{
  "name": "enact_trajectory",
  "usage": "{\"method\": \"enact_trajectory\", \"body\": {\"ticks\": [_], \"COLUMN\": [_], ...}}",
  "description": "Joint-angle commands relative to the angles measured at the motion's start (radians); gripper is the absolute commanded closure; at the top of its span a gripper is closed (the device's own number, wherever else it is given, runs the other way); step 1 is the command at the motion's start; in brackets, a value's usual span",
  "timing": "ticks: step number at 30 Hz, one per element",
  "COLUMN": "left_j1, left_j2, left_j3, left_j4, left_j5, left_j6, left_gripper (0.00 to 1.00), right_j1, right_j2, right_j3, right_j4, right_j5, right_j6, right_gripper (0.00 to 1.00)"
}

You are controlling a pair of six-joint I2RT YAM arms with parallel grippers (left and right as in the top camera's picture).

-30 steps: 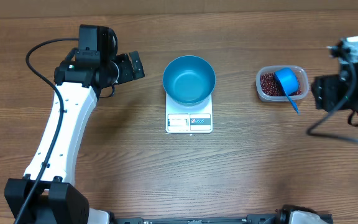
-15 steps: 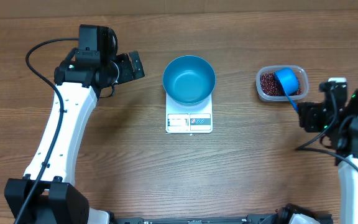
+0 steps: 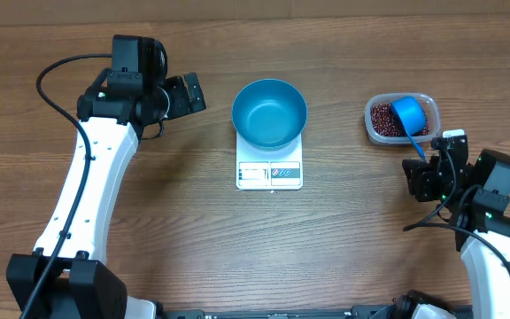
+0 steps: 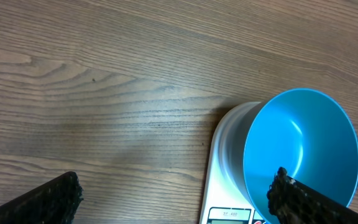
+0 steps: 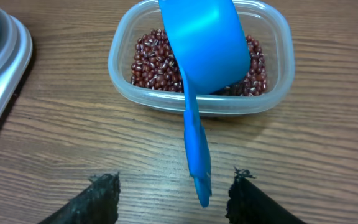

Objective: Scoop item into bowl and weigh 150g on scale

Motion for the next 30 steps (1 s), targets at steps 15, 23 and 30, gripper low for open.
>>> {"method": "enact_trajectory", "body": {"ticks": [15, 23, 30], "left_j1": [0.002, 0.002, 0.002], "left_j2": [-0.013, -0.013, -0.013], "left_j3": [0.018, 0.018, 0.018], "left_j4": [0.001, 0.001, 0.001], "left_j5": [-0.006, -0.006, -0.006], "left_j6": [0.026, 0.026, 0.026], "left_gripper": [0.01, 0.01, 0.0], "right_j1": [-0.005, -0.005, -0.005], "right_j2": [0.159, 0.206, 0.28], "right_j3": [-0.002, -0.002, -0.002], "right_j4": [0.189, 0.233, 0.312], "right_j5": [-0.066, -0.076, -0.076], "right_j6": [-0.072, -0.092, -0.091], "right_gripper": [0.52, 0.6, 0.61]}}
